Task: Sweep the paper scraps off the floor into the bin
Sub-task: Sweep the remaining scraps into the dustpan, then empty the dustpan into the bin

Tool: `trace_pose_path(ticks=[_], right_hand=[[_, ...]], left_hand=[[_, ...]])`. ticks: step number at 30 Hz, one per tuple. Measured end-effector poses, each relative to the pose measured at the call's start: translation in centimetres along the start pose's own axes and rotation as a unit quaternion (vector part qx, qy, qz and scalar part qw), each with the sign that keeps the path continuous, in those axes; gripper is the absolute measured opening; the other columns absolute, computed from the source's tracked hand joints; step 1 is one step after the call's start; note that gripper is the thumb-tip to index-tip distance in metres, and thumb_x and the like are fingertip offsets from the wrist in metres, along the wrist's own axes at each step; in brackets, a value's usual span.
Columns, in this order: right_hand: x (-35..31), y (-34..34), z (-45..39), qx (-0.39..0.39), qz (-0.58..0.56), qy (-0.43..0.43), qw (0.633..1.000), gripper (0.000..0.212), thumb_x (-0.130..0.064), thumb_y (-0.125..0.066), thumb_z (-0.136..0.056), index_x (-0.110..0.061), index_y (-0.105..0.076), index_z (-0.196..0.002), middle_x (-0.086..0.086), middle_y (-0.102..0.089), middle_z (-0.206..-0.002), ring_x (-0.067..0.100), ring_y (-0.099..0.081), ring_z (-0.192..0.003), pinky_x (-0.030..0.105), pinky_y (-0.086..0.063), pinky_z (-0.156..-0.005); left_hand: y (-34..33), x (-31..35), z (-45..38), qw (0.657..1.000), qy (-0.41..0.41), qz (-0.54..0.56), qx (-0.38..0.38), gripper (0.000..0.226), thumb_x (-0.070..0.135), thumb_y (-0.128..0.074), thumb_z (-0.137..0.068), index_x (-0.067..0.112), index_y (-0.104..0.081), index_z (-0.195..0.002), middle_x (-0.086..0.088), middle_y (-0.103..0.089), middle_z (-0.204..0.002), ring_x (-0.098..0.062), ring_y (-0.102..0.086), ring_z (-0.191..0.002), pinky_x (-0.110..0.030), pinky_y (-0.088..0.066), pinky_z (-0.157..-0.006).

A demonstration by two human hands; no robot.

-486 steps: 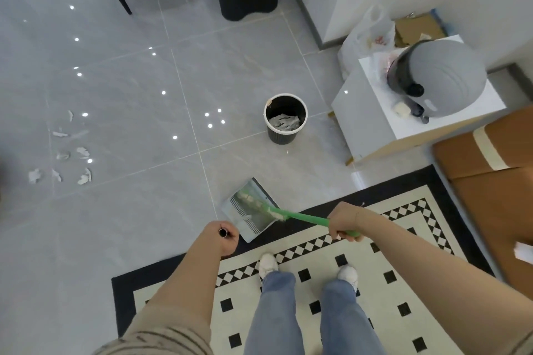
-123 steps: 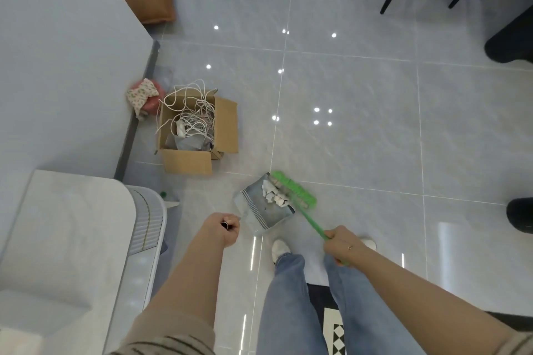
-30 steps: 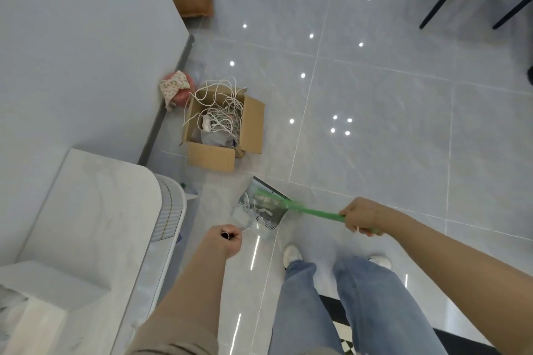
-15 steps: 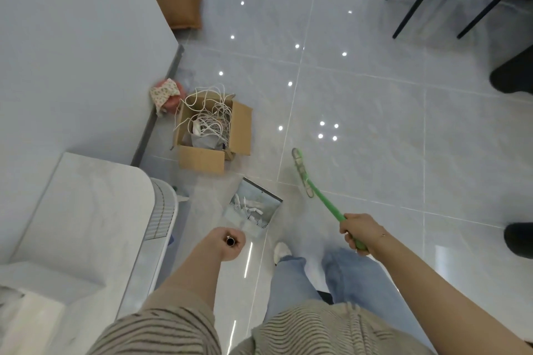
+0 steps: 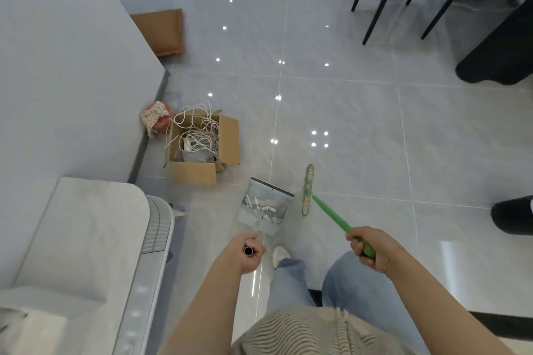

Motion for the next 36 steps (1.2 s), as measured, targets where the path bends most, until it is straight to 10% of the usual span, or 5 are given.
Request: trace_pose_path(ticks=[15, 36], right_hand=[[6.7, 10.3, 6.1, 0.006, -0.098, 0.083, 0.992, 0.011, -0.003, -0.05, -0.091, -0.007, -0.051, -0.081, 0.002, -0.048, -0.052, 0.005, -0.042, -0.027, 0.013, -0.025, -0.029], [19.0, 19.3, 14.1, 0.073, -0.265, 0.111, 0.955, 0.013, -0.003, -0.052, -0.091, -0.006, -0.051, -0.078, 0.004, -0.048, -0.054, 0.009, -0.039, -0.037, 0.016, -0.024, -0.033]], left_hand=[[-5.2, -12.7, 5.6, 0.989, 0.05, -0.025, -0.138, 0.055, 0.02, -0.039, -0.1, -0.009, -0.06, -0.059, -0.006, -0.035, -0.039, -0.014, -0.036, -0.019, -0.017, -0.032, -0.023], [-8.9, -24.2, 10.3, 0.951, 0.126, -0.244, -0.14, 0.03, 0.02, -0.041, -0.098, 0.015, -0.037, -0.069, -0.003, -0.036, -0.04, -0.012, -0.037, -0.021, -0.016, -0.032, -0.023]])
Point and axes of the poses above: each hand's wrist, its own z-axis away from the middle knuckle, its own y-axis out of the back of the hand, x = y × z, the point moved 5 cm from there along -z, towards the middle knuckle
